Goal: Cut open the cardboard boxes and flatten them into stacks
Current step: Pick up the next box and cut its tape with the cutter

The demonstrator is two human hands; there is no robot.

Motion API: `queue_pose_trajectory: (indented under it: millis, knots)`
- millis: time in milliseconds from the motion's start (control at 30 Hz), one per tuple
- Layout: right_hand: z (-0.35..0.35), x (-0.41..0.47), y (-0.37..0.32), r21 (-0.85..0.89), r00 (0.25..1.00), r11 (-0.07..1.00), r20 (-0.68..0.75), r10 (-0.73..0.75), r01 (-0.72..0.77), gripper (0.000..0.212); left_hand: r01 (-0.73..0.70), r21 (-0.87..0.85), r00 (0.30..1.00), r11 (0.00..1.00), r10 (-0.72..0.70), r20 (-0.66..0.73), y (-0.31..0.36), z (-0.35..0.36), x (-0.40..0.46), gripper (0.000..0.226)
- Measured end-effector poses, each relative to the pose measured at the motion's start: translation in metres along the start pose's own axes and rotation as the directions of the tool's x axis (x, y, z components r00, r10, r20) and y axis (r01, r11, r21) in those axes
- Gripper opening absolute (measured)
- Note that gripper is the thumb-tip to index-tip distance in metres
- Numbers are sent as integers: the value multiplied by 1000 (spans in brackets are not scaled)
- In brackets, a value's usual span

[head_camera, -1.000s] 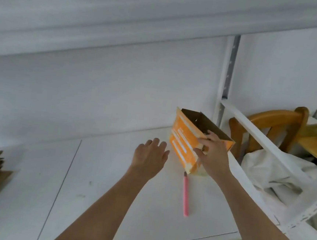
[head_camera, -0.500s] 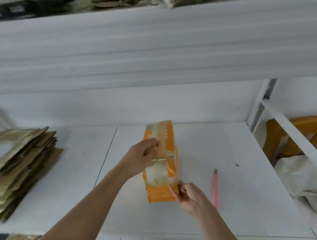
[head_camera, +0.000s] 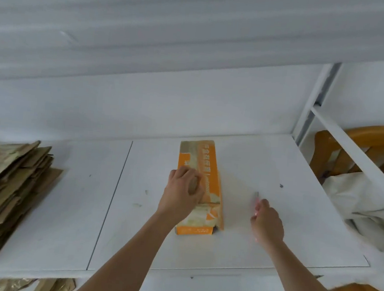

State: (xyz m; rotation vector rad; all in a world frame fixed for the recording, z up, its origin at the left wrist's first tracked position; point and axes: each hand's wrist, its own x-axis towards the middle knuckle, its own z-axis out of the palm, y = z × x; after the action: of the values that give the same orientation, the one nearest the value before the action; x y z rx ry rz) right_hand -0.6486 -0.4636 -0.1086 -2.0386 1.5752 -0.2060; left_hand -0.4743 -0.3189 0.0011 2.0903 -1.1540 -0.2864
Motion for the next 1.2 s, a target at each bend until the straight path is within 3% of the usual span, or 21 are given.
queue_pose_trajectory:
  millis: [33, 100, 200, 300, 400, 433, 500, 600, 733, 967, 1033, 1200]
  knots:
    - [-3, 3, -4, 185, 998, 982, 54, 37, -47, 19, 5, 28, 1000, 1000, -4, -15, 3, 0, -4, 12]
    - [-14, 5, -17, 540, 989, 835, 144, 33, -107, 26, 11, 63, 1000, 998, -9, -23, 7, 0, -14, 12]
    - [-42, -1, -52, 768, 995, 640, 81, -63, -21, 43, 24, 82, 999, 996, -20, -43, 6, 0, -25, 15]
    - [-67, -14, -87, 719, 969, 667, -34, -246, 194, 45, 138, 64, 987, 988, -133, -88, 0, -1, -19, 36]
    - [-78, -27, -110, 740, 919, 579, -136, -369, 342, 15, 340, -30, 940, 940, -338, 44, -5, 5, -16, 67]
    - [-79, -29, -116, 772, 900, 519, -151, -410, 366, 12, 369, -143, 928, 918, -357, 105, -4, 8, -17, 70]
    - [-77, -30, -125, 810, 879, 463, -130, -459, 361, 27, 373, -385, 928, 844, -333, 169, 1, 17, -24, 72]
    - [-70, -26, -136, 842, 880, 445, -69, -470, 304, 18, 371, -490, 929, 789, -319, 189, 9, 24, -30, 72]
    - [-52, -17, -133, 805, 885, 490, -90, -457, 335, 19, 385, -526, 923, 758, -324, 209, 8, 25, -27, 73]
    - [-46, -18, -121, 876, 893, 384, -105, -438, 292, 17, 393, -562, 920, 728, -312, 238, 12, 22, -30, 71]
    - [-46, -18, -121, 875, 884, 378, -108, -456, 302, 16, 403, -531, 915, 746, -321, 243, 8, 20, -29, 70]
    - [-48, -6, -140, 787, 868, 482, -131, -478, 384, 9, 386, -385, 922, 838, -359, 143, 0, -4, 1, 57]
